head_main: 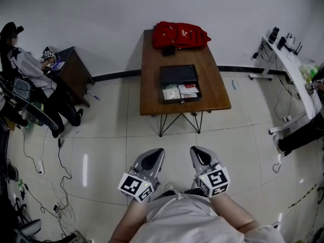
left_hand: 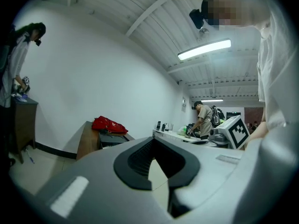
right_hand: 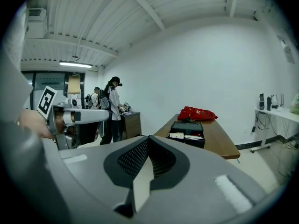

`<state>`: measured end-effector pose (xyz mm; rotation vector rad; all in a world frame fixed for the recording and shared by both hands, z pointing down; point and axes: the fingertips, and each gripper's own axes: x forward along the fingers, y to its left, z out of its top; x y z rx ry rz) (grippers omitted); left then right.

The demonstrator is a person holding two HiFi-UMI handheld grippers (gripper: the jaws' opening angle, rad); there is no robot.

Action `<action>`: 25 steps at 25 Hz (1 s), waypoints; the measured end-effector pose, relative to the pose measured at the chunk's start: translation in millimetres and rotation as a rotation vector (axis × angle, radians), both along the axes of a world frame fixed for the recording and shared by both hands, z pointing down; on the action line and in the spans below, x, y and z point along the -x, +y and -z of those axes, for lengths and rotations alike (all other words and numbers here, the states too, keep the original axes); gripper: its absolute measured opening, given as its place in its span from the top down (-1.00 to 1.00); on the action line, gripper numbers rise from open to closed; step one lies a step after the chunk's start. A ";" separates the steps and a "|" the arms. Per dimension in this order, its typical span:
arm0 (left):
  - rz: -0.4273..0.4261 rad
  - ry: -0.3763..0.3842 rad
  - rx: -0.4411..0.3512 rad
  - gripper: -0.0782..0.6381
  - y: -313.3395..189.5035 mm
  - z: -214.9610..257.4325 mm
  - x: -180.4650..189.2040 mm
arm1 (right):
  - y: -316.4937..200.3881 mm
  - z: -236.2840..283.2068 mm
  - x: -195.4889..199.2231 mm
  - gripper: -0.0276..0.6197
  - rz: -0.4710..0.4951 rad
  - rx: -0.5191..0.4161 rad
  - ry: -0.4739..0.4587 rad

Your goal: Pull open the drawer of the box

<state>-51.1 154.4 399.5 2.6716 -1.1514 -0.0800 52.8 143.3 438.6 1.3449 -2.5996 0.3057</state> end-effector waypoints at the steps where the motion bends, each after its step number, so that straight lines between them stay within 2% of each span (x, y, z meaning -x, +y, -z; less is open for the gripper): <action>1: 0.003 0.005 0.001 0.76 0.3 0.0 1.2 | 1.2 -0.1 0.6 0.90 0.002 0.000 0.001; 25: -0.031 -0.008 -0.008 0.76 4.4 -2.4 -10.8 | 10.6 4.4 -3.4 0.90 -0.009 -0.024 0.013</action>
